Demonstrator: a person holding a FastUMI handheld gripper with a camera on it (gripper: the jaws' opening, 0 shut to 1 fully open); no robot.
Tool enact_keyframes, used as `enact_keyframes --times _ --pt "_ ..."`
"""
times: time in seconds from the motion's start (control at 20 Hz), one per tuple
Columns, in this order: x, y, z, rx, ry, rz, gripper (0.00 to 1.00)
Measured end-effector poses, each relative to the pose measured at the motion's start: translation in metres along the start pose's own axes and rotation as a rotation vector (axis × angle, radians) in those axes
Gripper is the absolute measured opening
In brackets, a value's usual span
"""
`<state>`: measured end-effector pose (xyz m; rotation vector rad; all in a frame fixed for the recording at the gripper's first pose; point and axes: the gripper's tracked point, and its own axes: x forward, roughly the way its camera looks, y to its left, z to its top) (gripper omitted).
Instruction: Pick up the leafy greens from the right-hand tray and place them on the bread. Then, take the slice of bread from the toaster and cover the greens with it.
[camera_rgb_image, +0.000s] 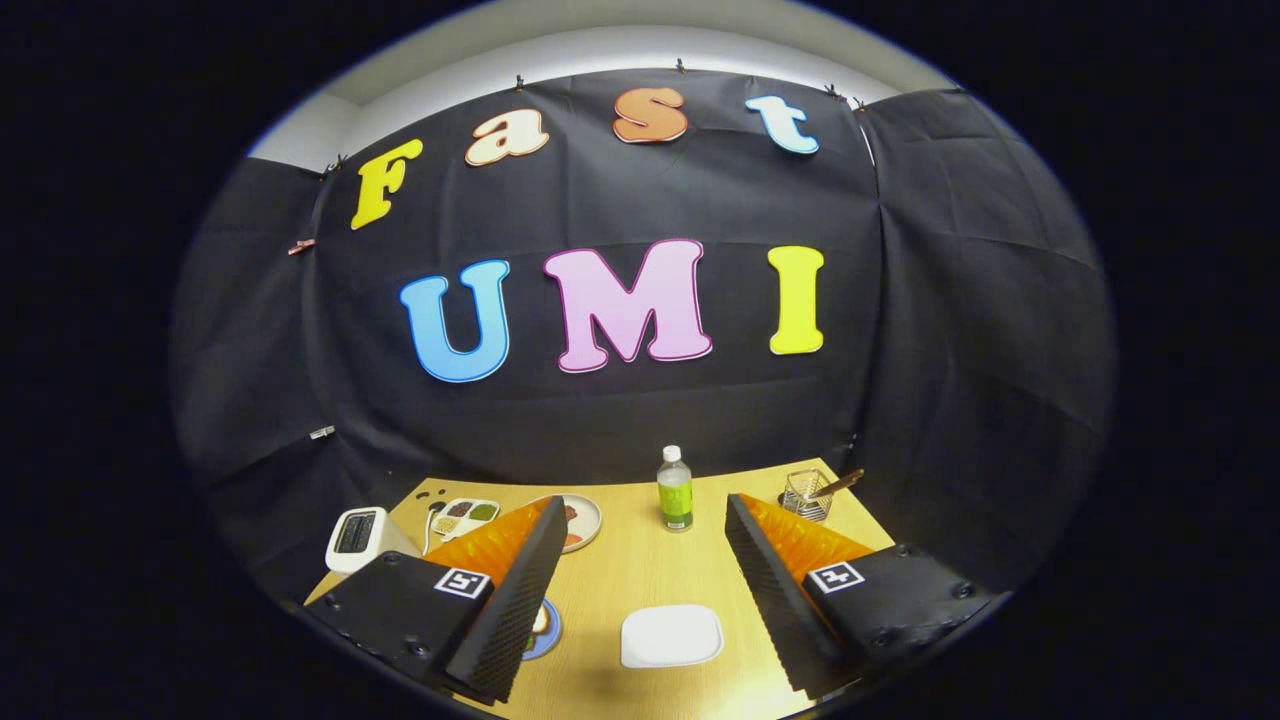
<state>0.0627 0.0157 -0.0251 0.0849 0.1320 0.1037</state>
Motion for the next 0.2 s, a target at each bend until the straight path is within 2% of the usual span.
enact_keyframes --times 0.2 --pt "0.009 0.013 -0.008 -0.022 0.028 0.054 0.99"
